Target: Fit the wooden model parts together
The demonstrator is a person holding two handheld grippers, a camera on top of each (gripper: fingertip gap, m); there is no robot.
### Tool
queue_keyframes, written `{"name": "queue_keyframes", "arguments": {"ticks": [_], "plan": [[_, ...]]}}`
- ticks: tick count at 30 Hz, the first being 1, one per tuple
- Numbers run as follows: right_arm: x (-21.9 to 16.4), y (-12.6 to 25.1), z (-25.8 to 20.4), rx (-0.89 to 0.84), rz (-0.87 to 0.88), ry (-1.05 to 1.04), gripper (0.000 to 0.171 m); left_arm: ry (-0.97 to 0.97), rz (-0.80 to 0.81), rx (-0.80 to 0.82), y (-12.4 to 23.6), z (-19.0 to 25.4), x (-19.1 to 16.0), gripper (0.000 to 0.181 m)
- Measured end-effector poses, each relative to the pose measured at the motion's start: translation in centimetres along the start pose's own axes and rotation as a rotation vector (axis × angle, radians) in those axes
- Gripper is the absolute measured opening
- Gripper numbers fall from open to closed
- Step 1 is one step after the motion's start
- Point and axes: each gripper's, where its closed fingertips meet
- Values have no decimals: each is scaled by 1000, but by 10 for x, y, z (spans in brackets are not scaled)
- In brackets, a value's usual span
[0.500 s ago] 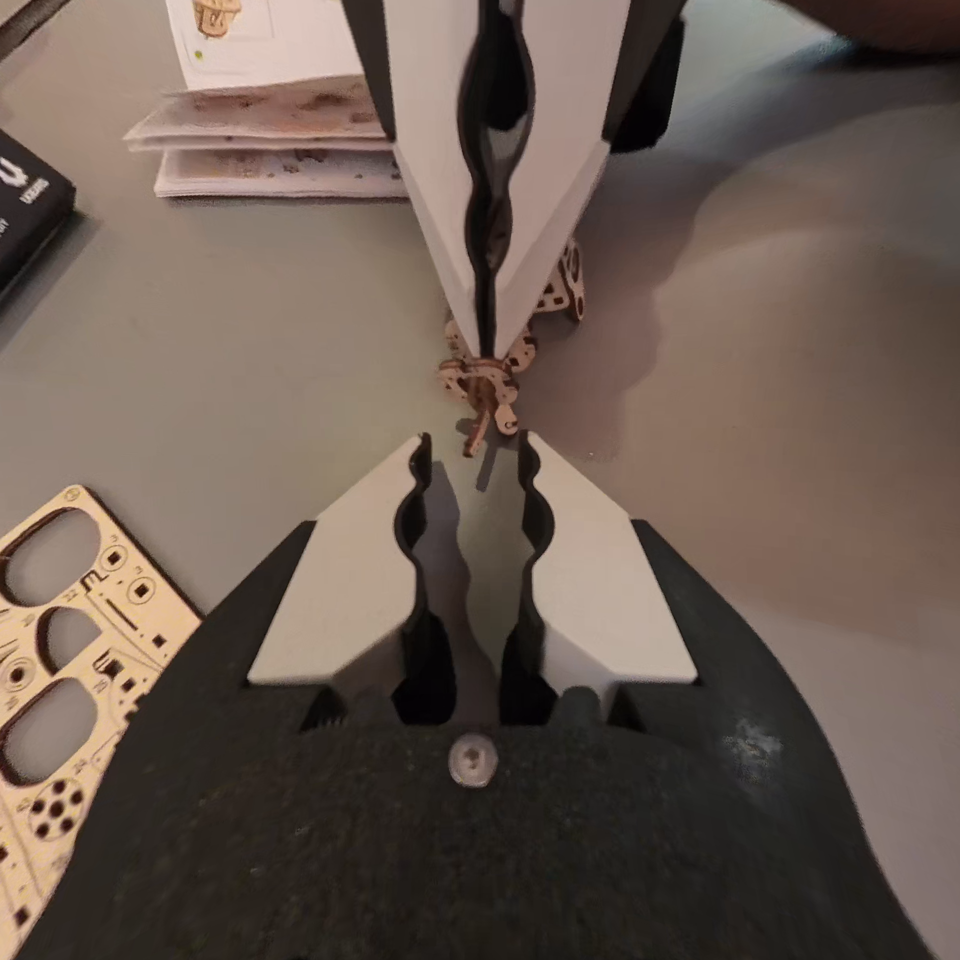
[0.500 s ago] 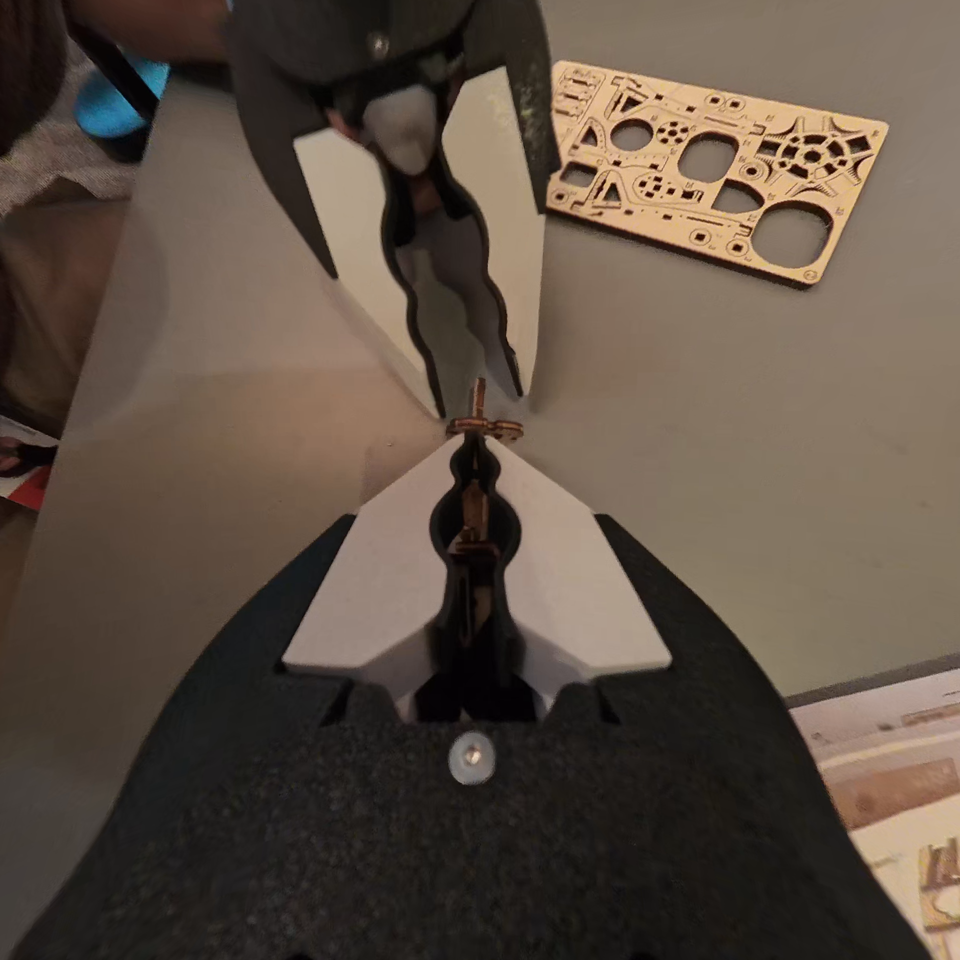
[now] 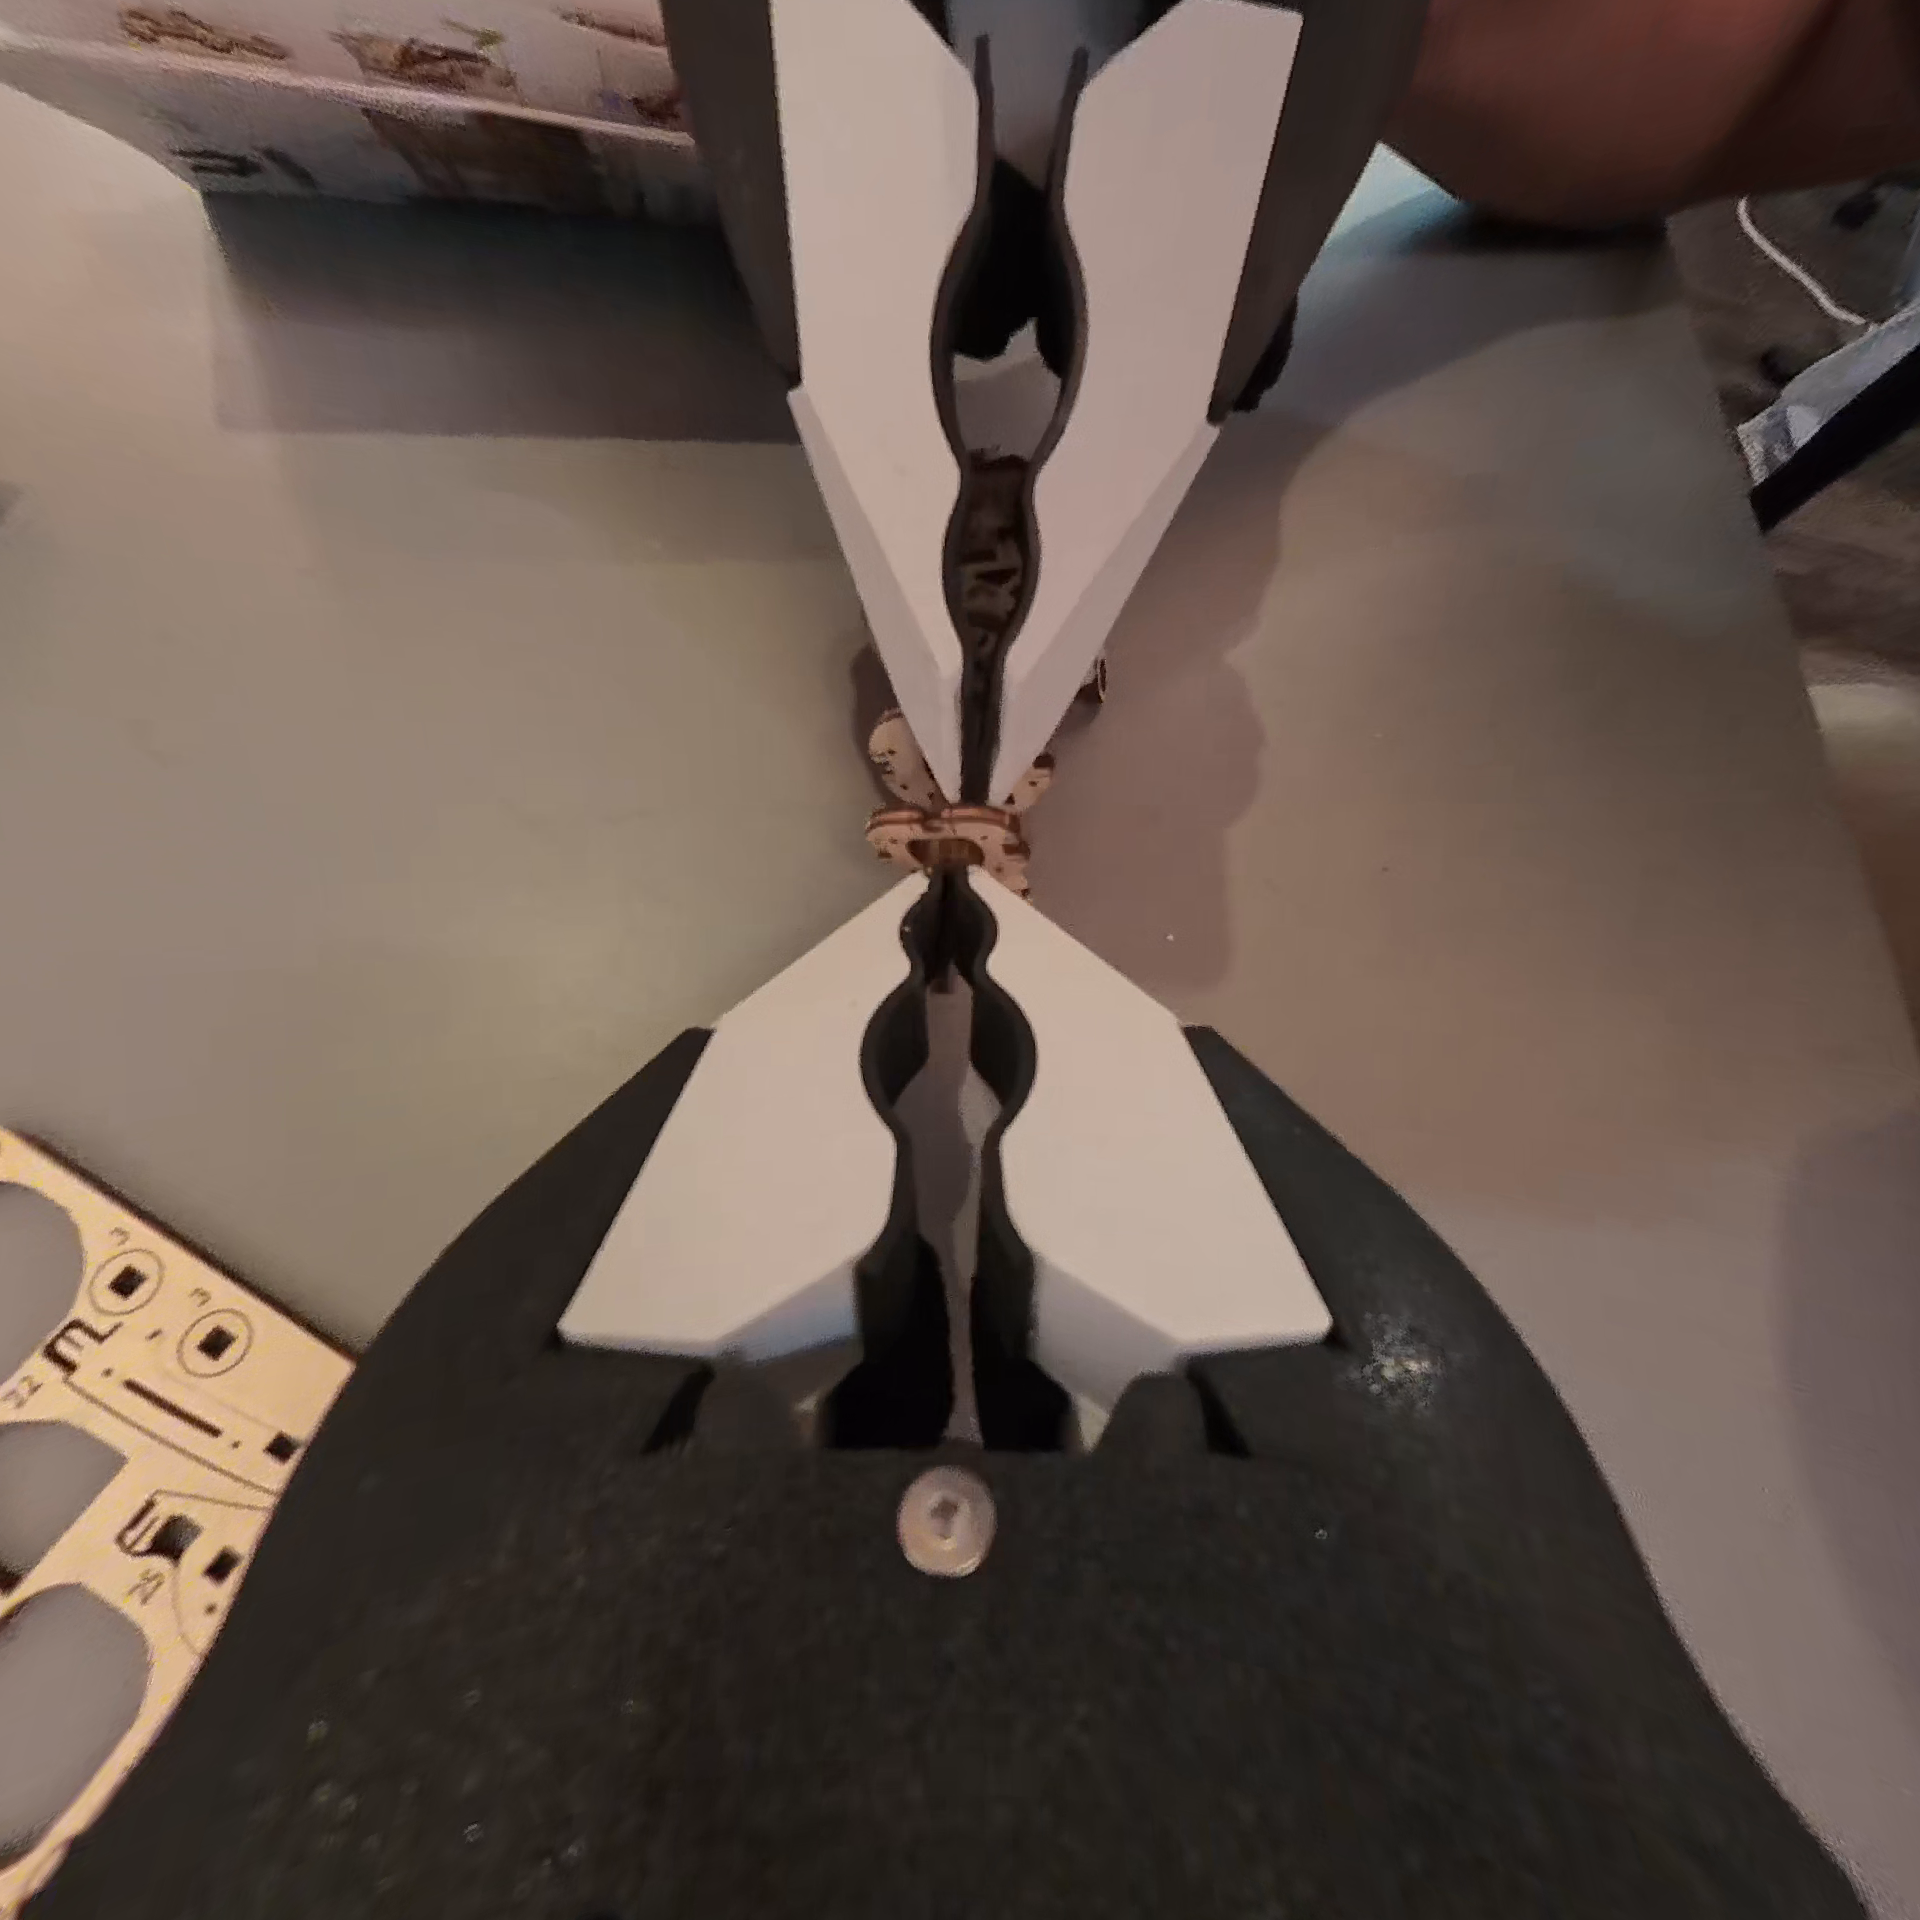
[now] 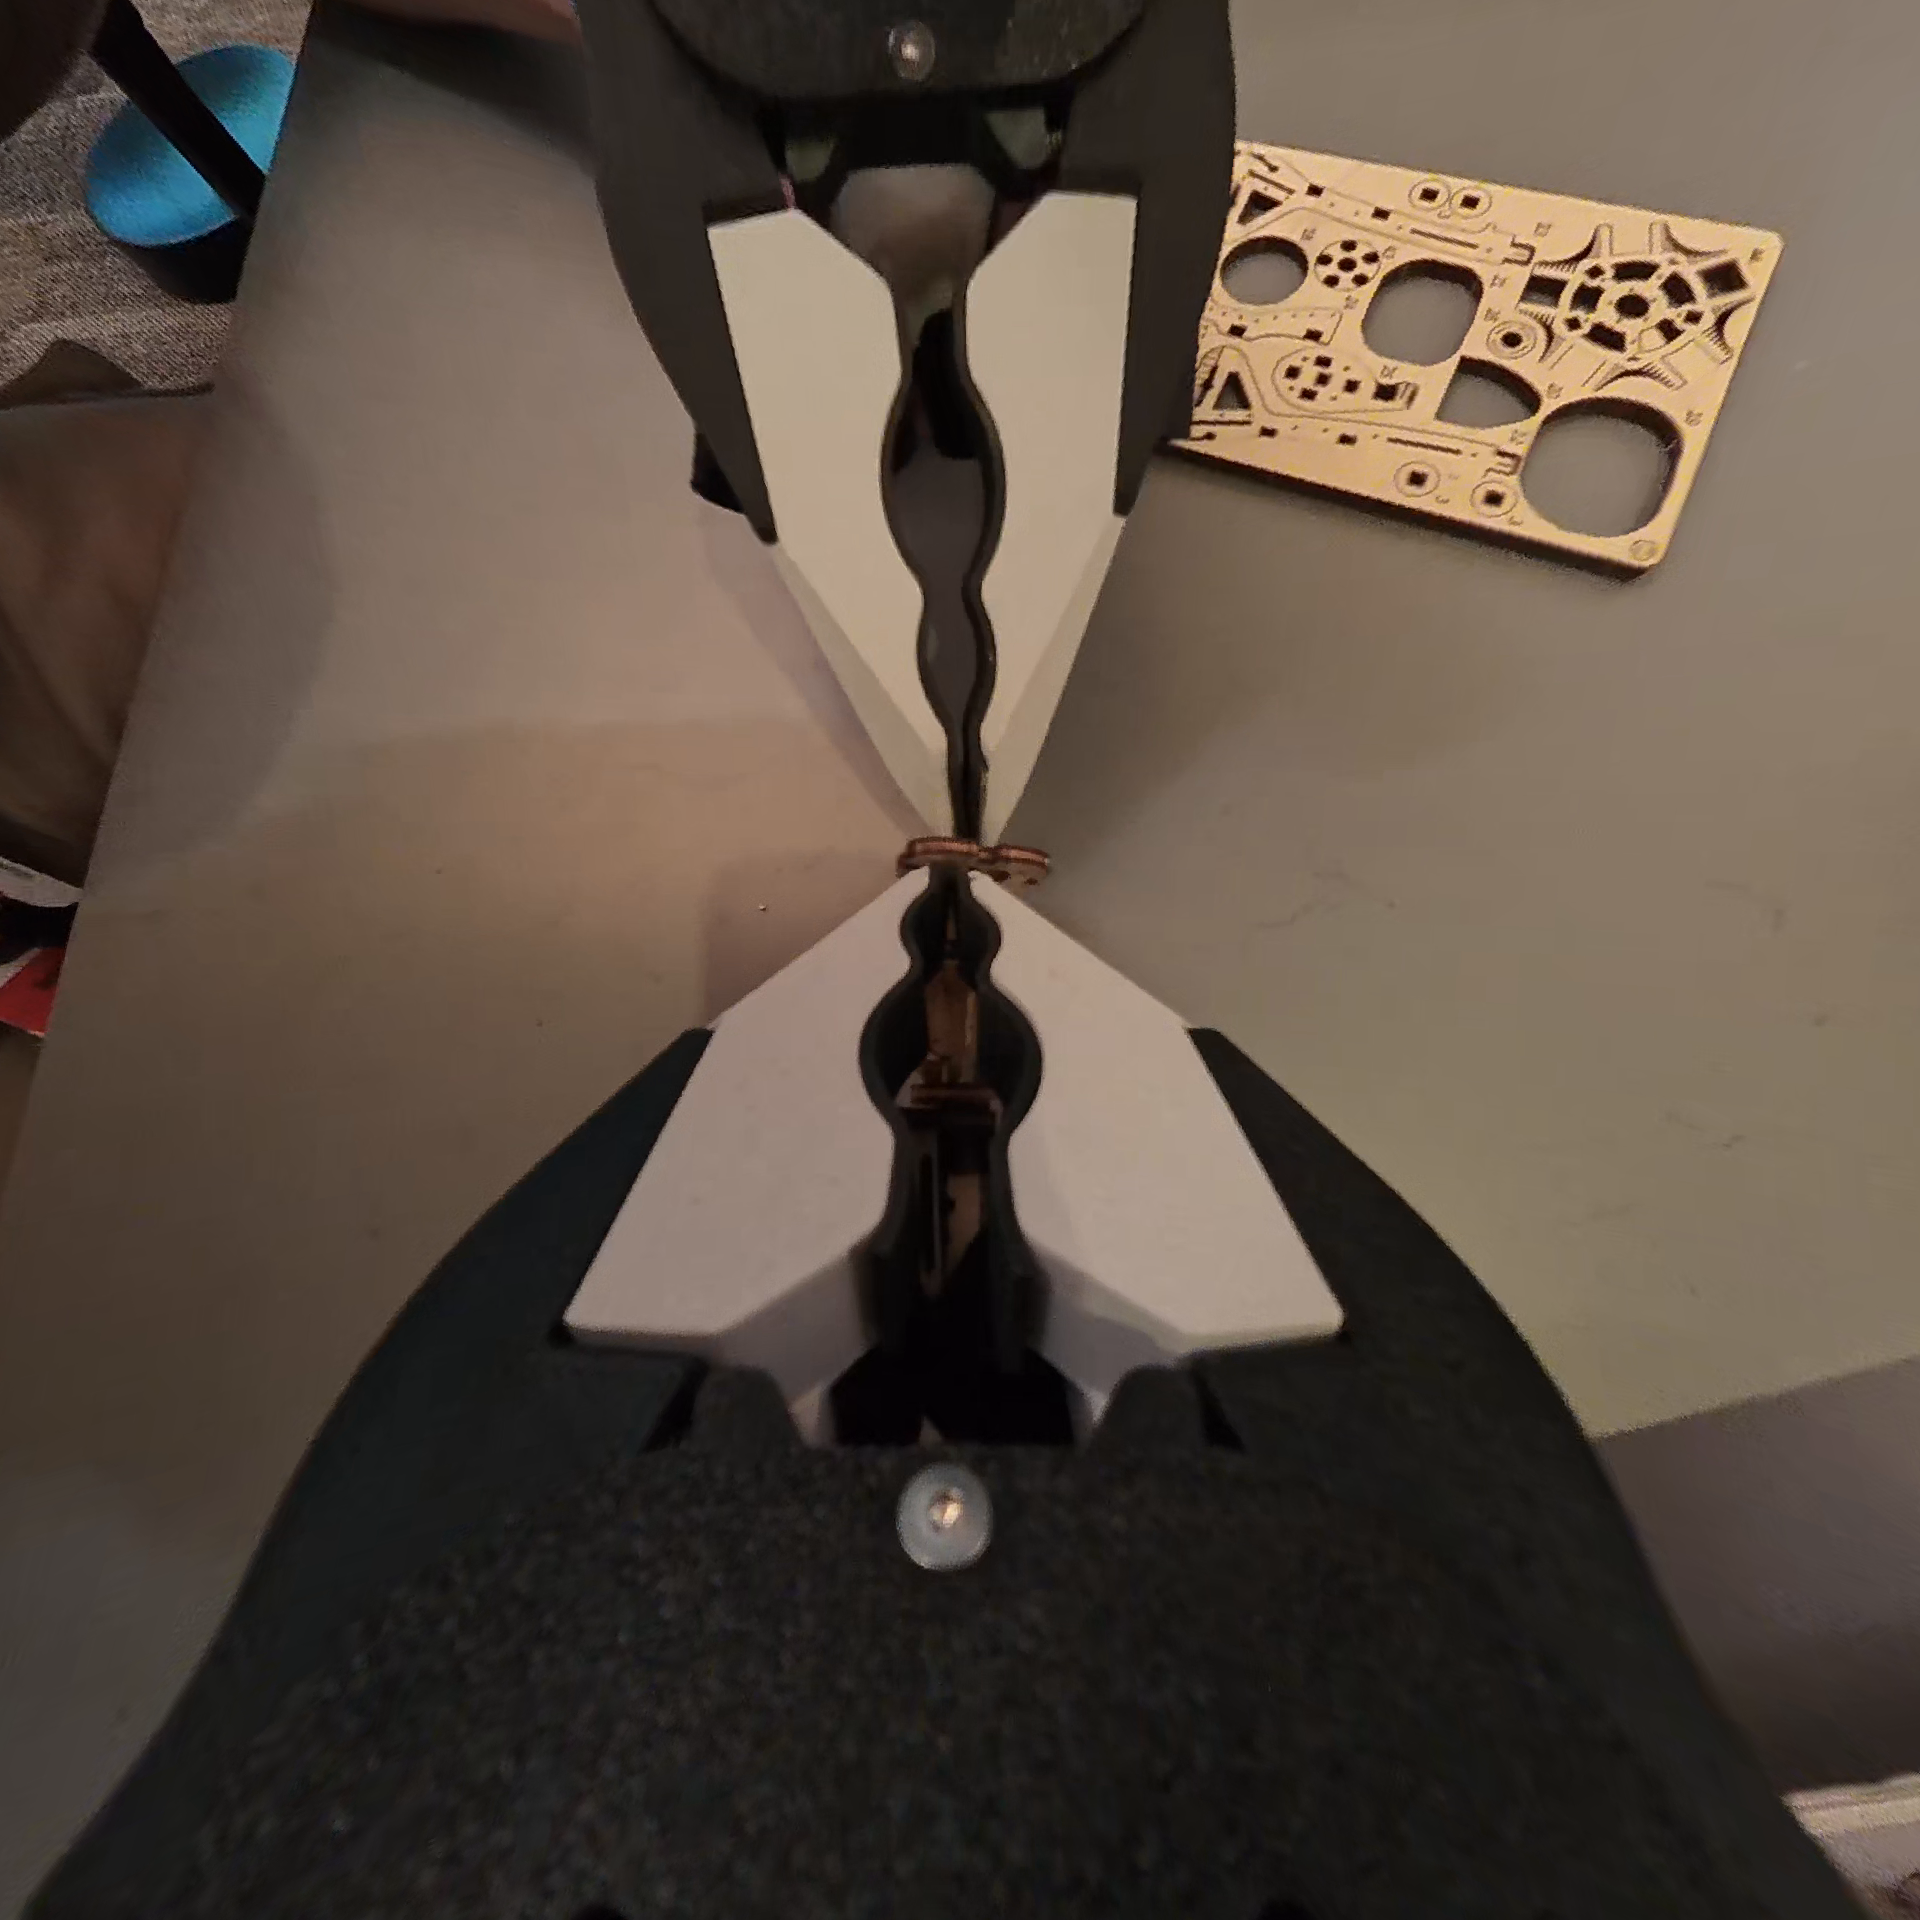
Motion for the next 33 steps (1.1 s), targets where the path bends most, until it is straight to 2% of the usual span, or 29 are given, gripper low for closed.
{"name": "queue_keyframes", "arguments": {"ticks": [7,17,25,33], "plan": [[0,-2,1,-27,-26,-14,0,-8,36,14,0,-3,6,0],[9,8,4,15,100,-14,0,74,111,-166,11,4,21,0],[11,5,4,71,160,-49,0,16,90,-67,12,-7,14,1],[11,1,7,54,133,-62,0,44,80,-71,14,-11,9,9]]}}
Point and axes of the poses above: each gripper's, where its closed fingertips meet, y back along the fingers, x out of its top, z = x × y across the jaws, and after that the axes turned 10 degrees about x, right-handed
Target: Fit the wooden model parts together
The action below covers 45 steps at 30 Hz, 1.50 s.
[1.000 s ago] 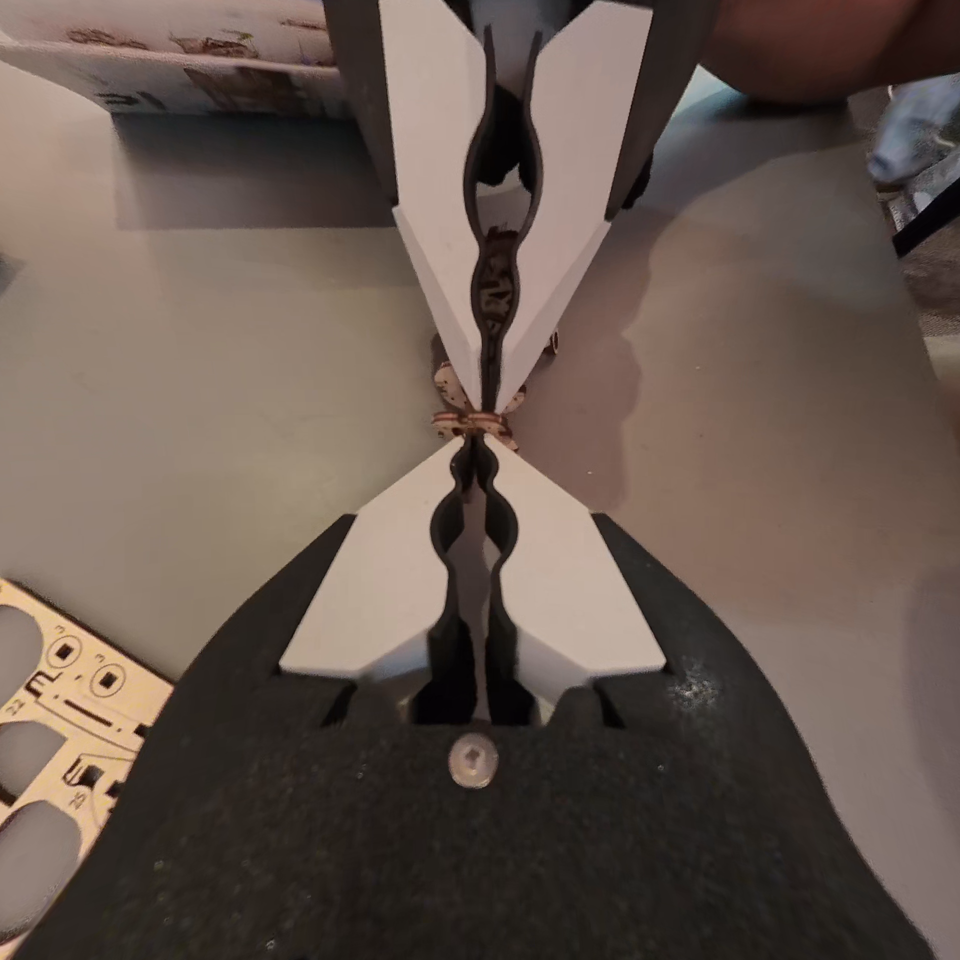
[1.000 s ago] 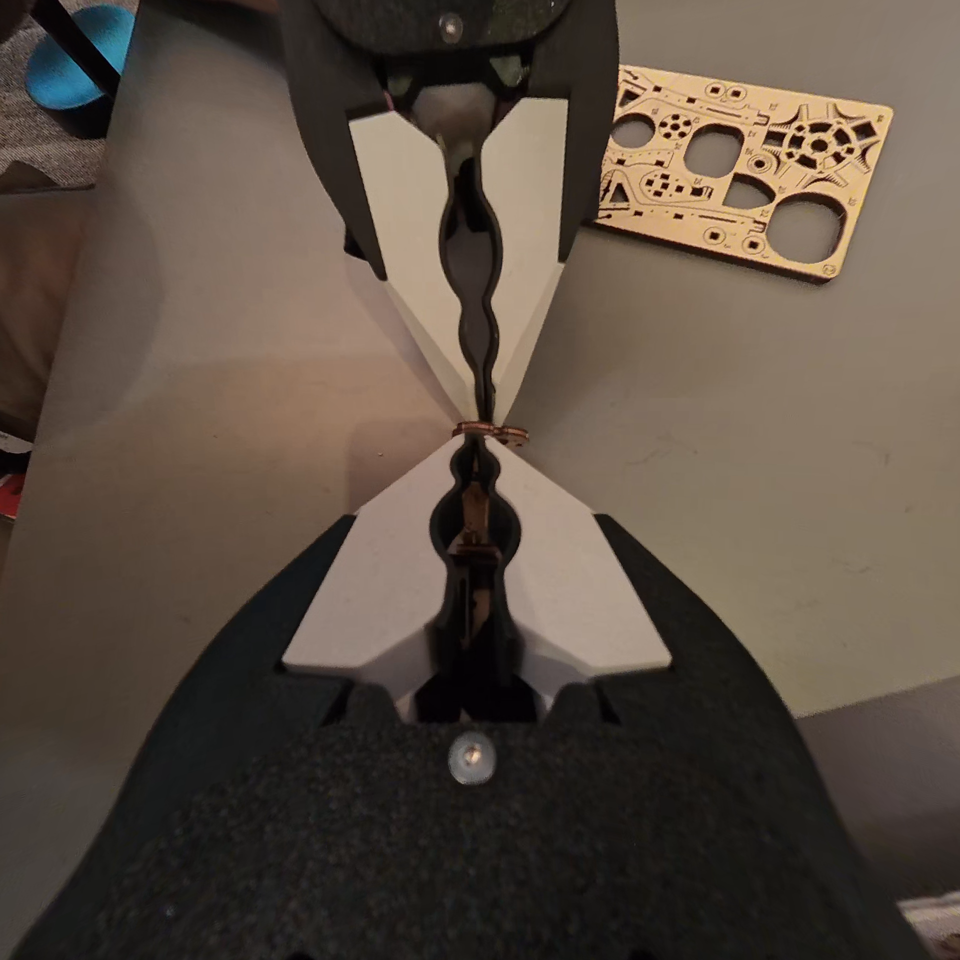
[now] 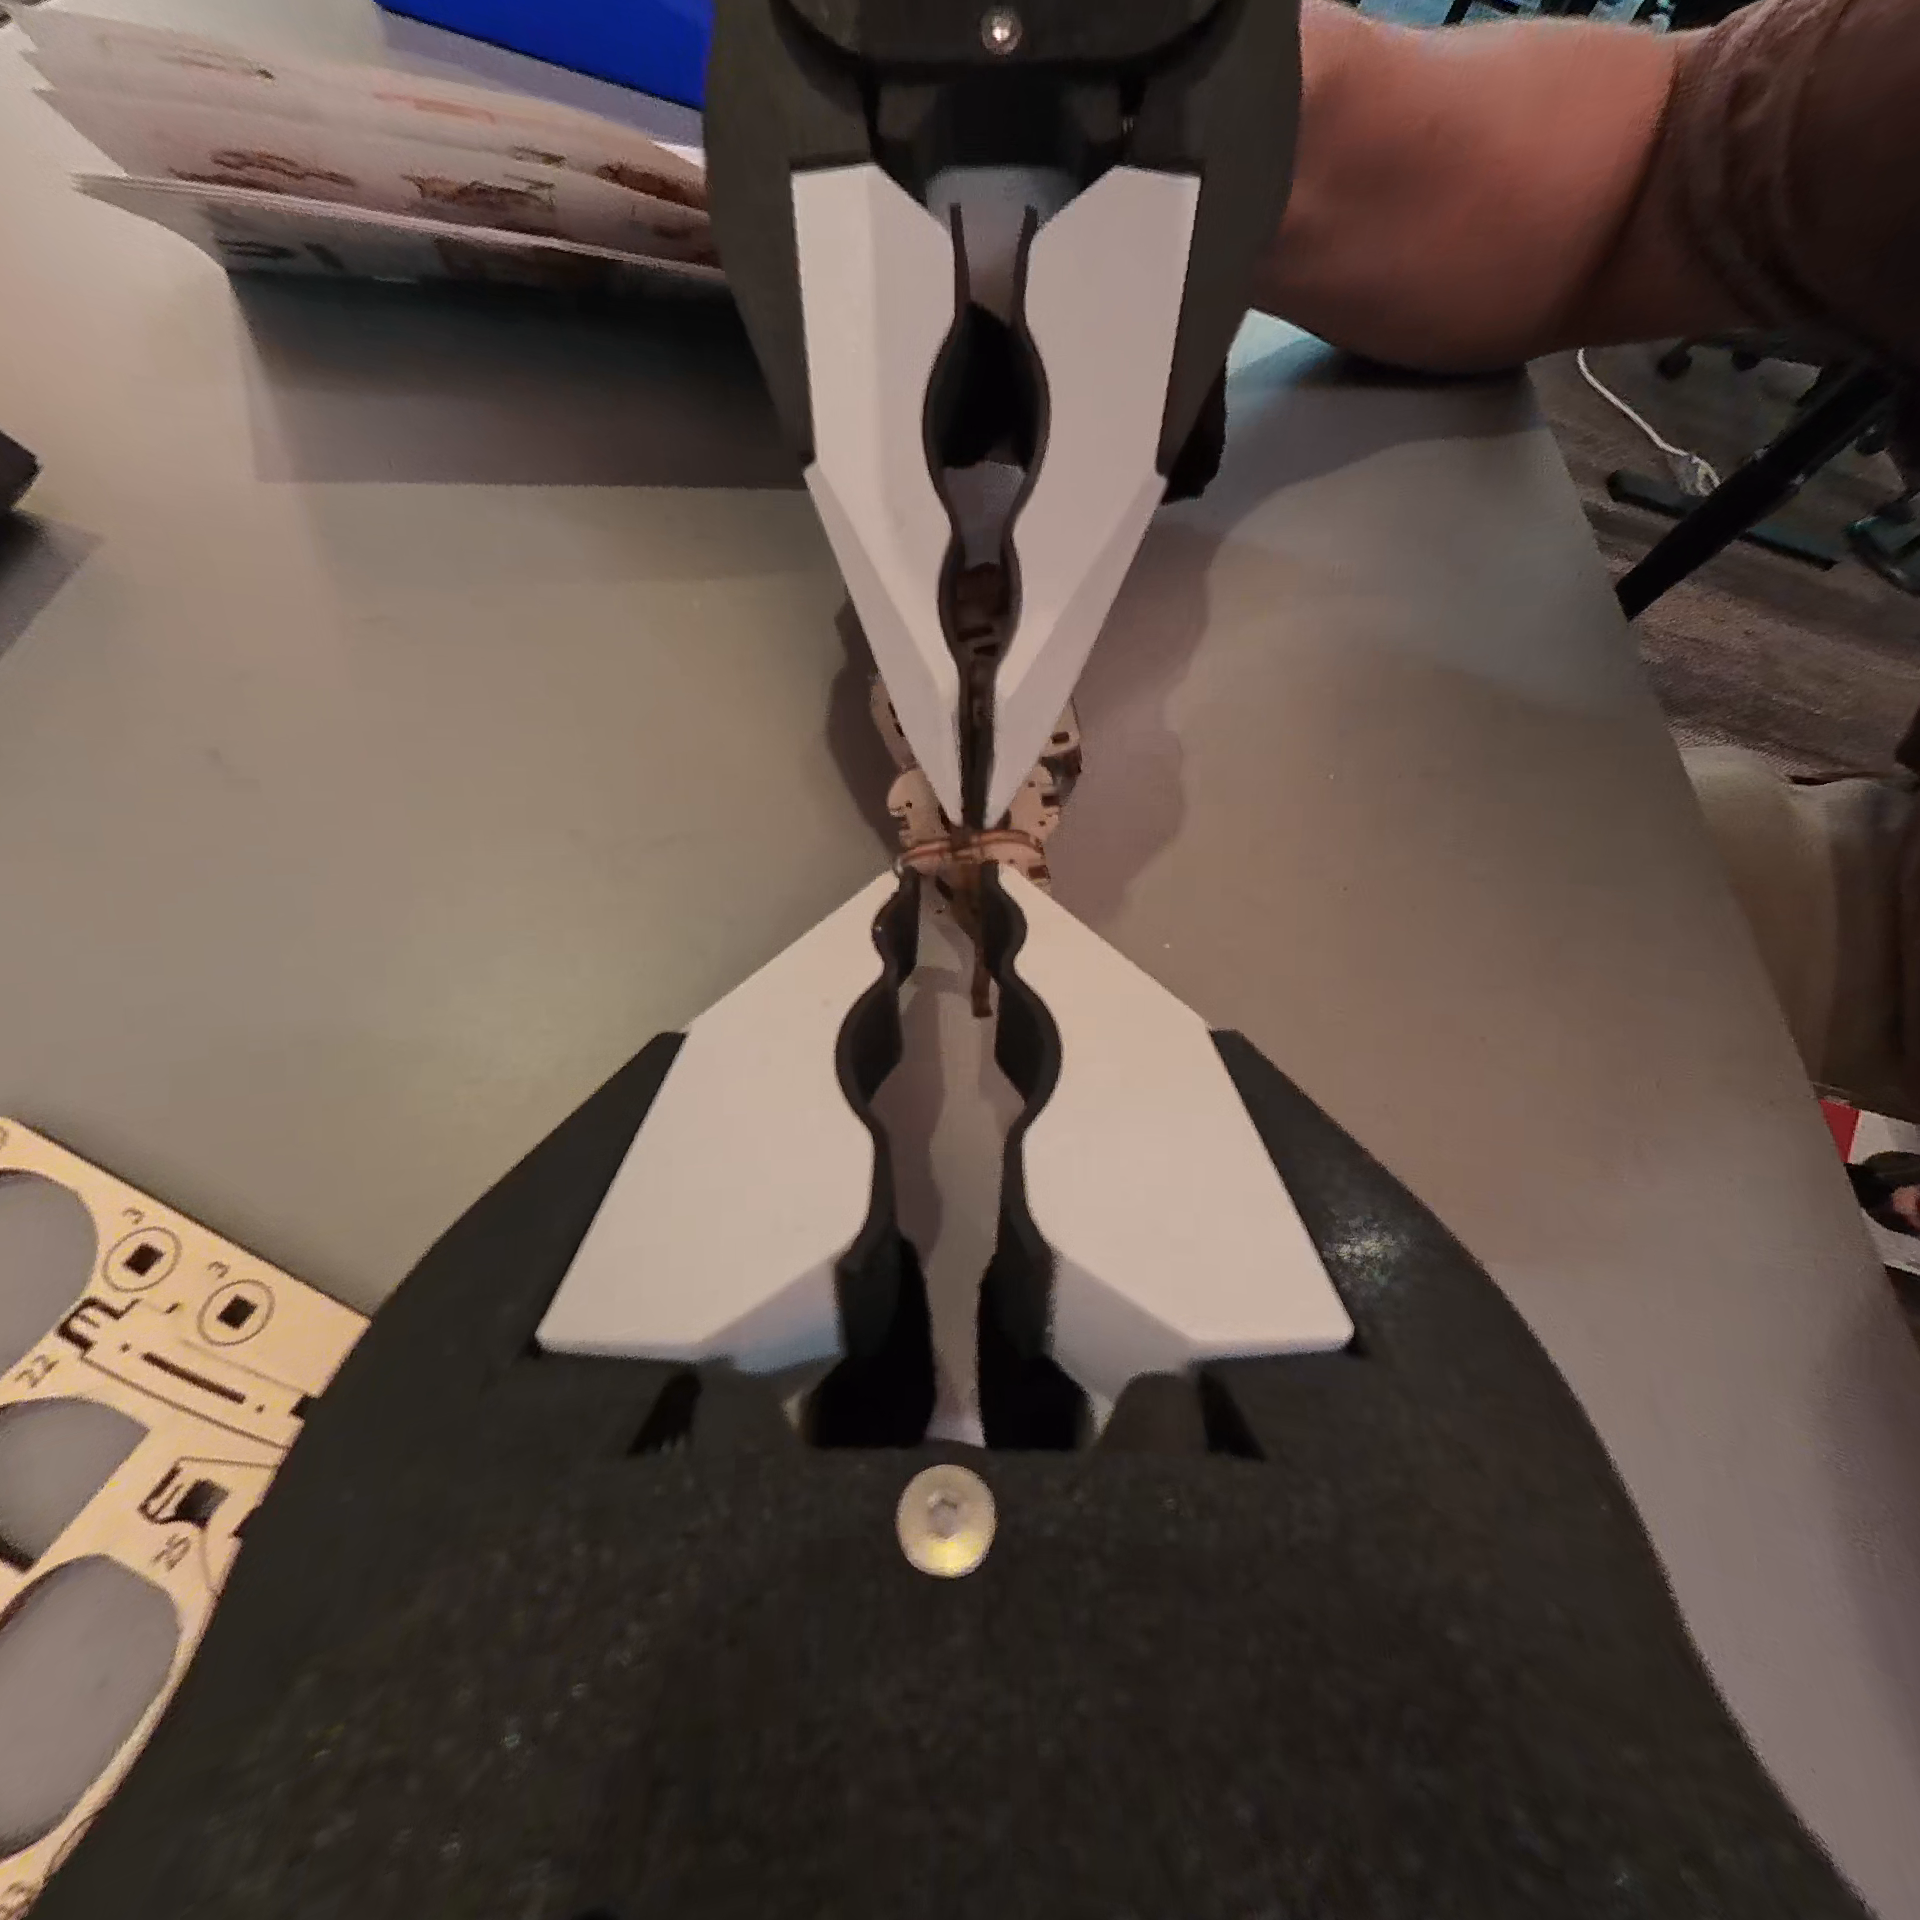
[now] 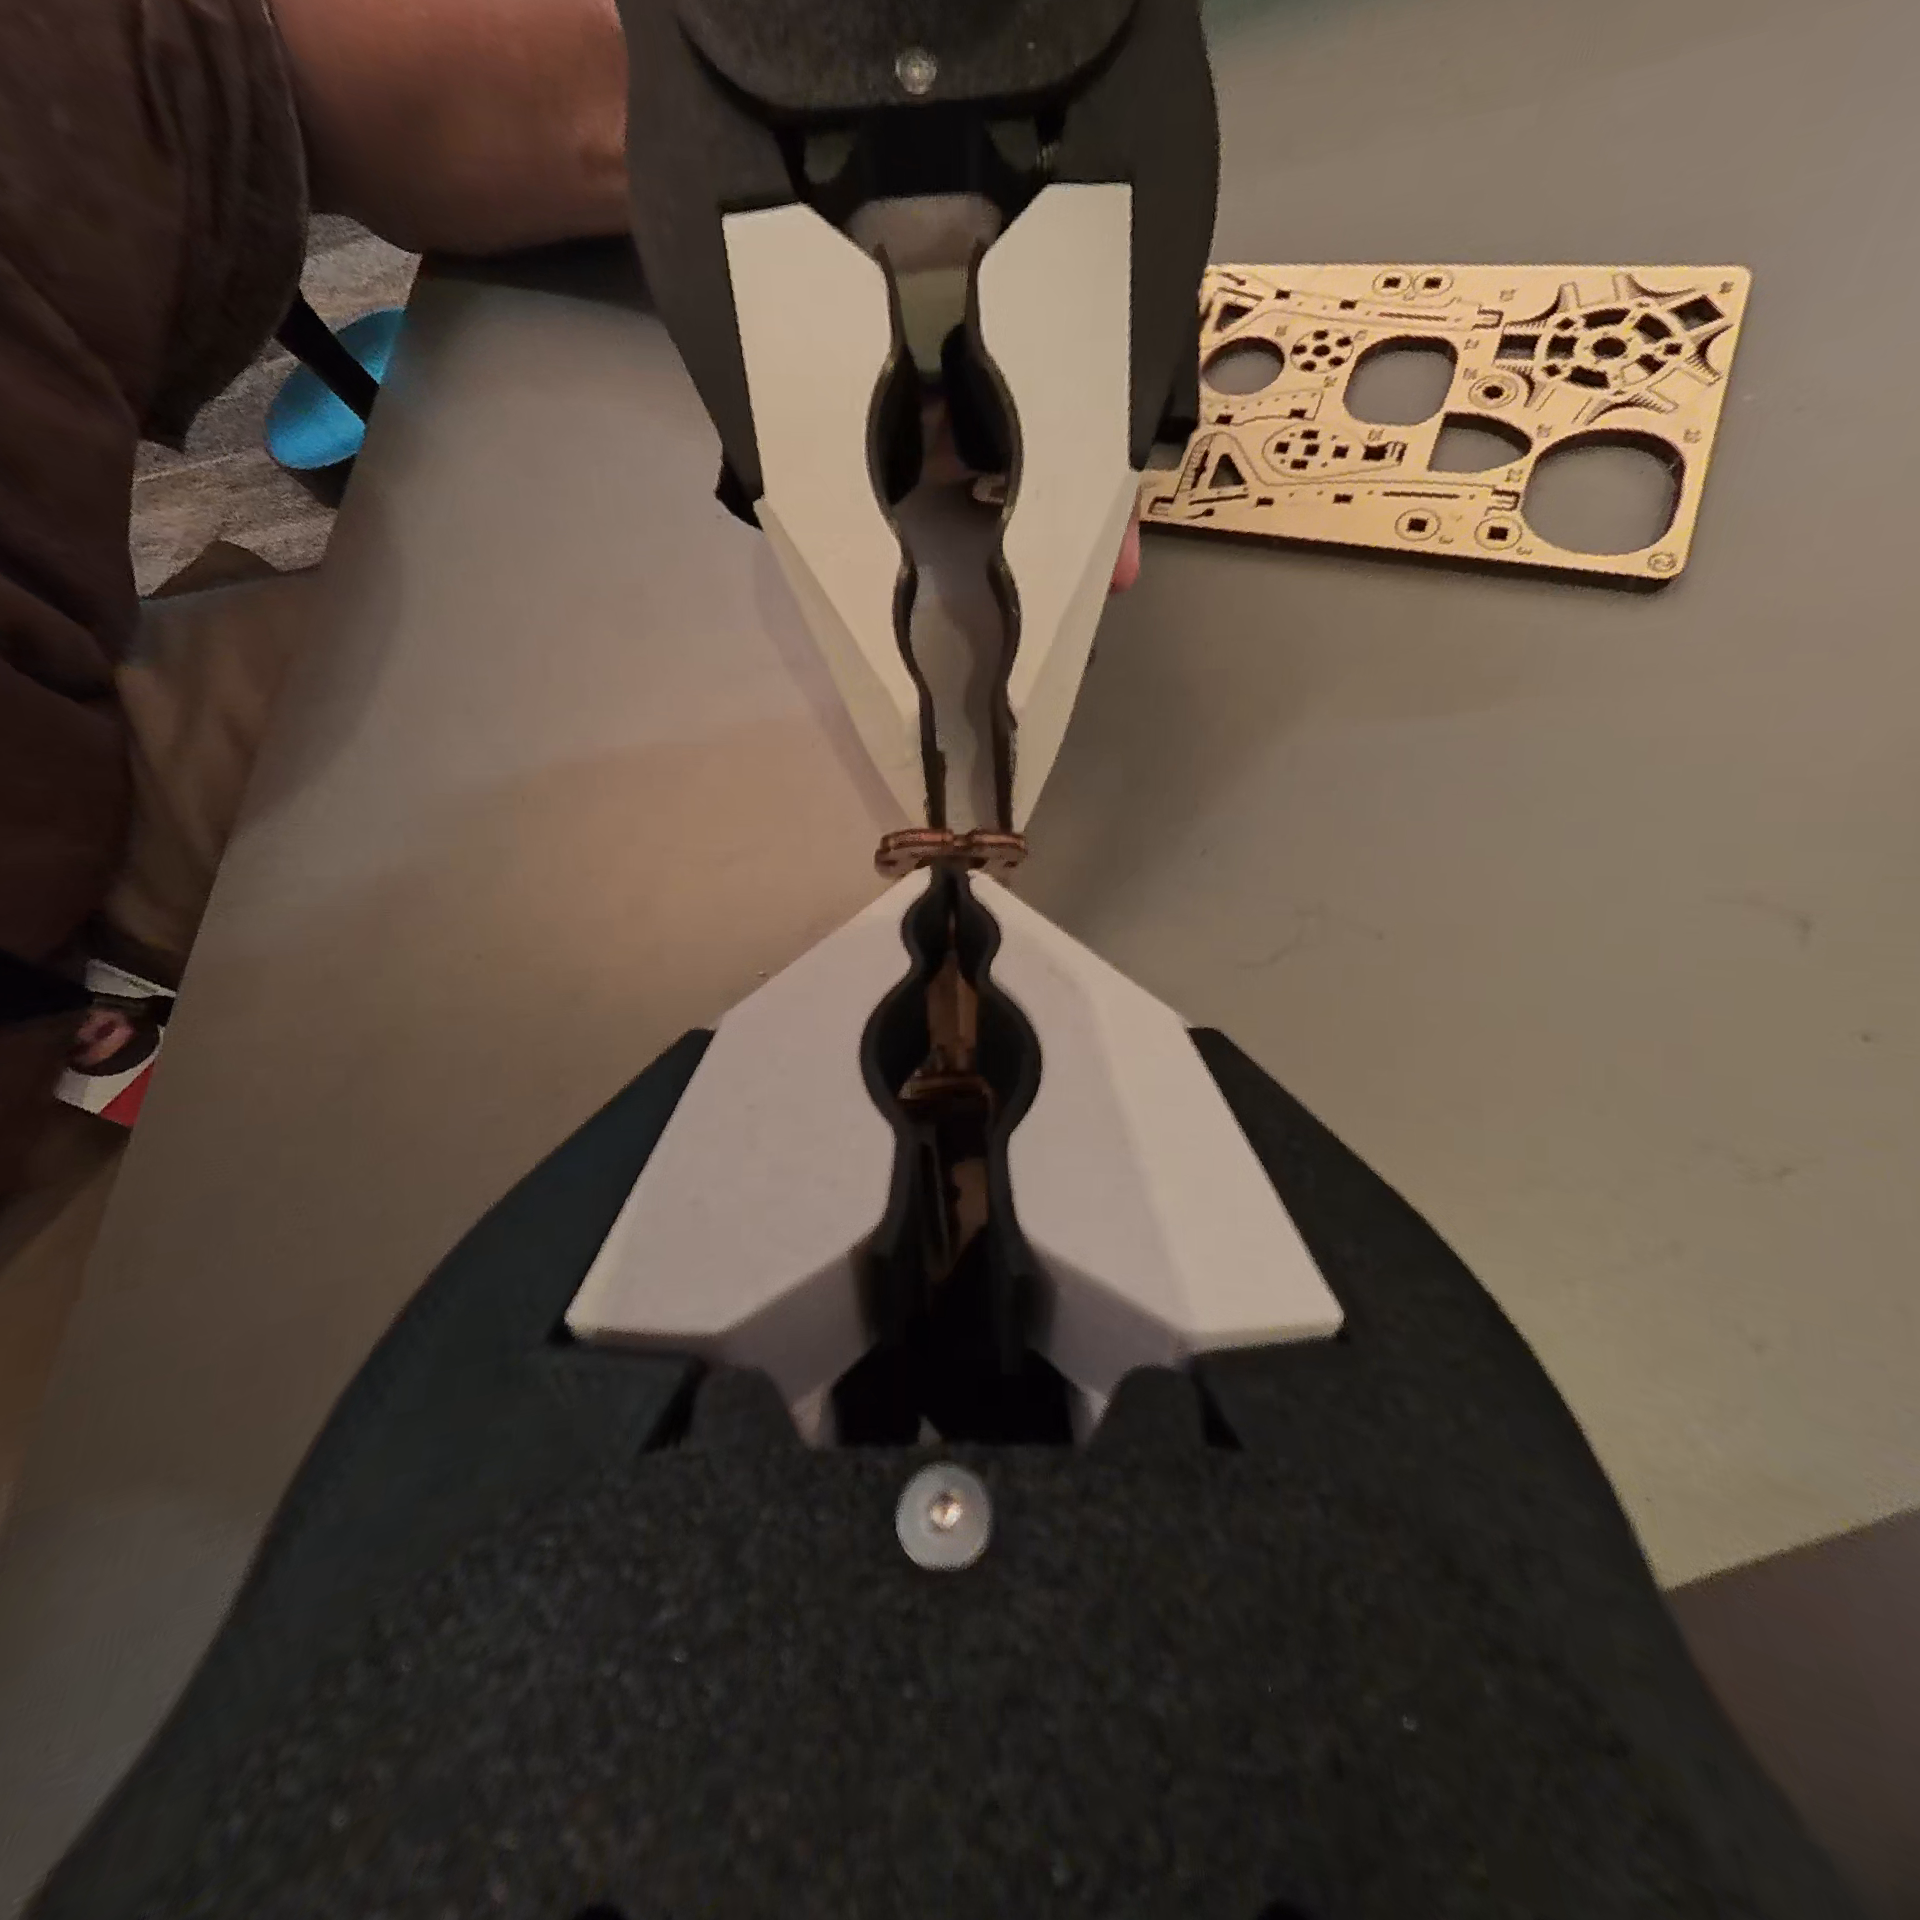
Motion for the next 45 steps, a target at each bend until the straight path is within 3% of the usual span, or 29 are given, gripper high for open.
{"name": "queue_keyframes", "arguments": {"ticks": [12,17,24,37,38,39,40,45], "plan": [[-1,-6,5,-13,-82,-69,0,-2,-79,66,-9,-8,-11,2],[-1,-6,4,-16,-83,-52,0,54,-106,18,-11,-7,-12,2],[9,4,-1,34,2,-21,0,44,-3,-38,-2,1,2,0],[11,17,11,-101,-43,-29,0,52,48,-19,6,-3,7,0],[13,17,12,-103,-32,-30,0,70,65,-9,8,-6,9,11],[13,18,13,-109,-23,-34,0,85,73,-9,10,-6,9,35],[13,19,14,-106,-17,-41,0,94,72,-10,11,-6,8,42],[17,16,12,-73,30,-55,0,78,27,69,3,-13,3,55]]}}
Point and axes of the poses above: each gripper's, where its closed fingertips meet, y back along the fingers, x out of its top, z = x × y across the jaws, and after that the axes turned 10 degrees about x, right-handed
